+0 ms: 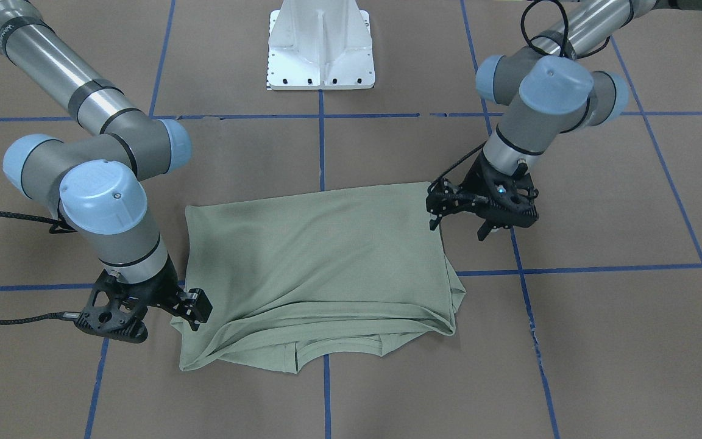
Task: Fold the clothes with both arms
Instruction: 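Release the hem near the collar and pull the left gripper back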
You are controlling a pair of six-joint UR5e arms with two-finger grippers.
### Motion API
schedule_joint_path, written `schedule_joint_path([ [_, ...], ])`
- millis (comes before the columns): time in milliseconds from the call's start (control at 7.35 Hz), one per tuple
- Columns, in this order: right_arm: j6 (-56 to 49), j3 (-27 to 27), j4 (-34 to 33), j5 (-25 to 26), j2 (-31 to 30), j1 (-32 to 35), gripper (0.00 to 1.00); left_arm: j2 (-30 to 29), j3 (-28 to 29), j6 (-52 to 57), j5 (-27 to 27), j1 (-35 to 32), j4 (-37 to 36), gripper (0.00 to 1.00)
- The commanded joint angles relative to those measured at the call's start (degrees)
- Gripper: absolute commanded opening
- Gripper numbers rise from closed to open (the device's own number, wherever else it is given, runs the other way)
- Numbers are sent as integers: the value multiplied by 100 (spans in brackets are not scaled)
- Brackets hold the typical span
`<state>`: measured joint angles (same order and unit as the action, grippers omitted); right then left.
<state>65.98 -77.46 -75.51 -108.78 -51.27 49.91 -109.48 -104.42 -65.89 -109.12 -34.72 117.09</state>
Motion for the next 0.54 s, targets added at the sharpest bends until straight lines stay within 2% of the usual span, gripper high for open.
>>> schedule_joint_path([
  [0, -6, -15, 10, 14, -15, 1, 100, 85, 201, -213, 496, 518, -2, 96],
  [136, -6, -15, 10, 14, -24, -8, 100, 33, 447, -222, 497, 519, 42, 94],
  [408, 11, -15, 10, 23, -24, -17, 100, 23, 572, -301, 497, 519, 42, 90],
])
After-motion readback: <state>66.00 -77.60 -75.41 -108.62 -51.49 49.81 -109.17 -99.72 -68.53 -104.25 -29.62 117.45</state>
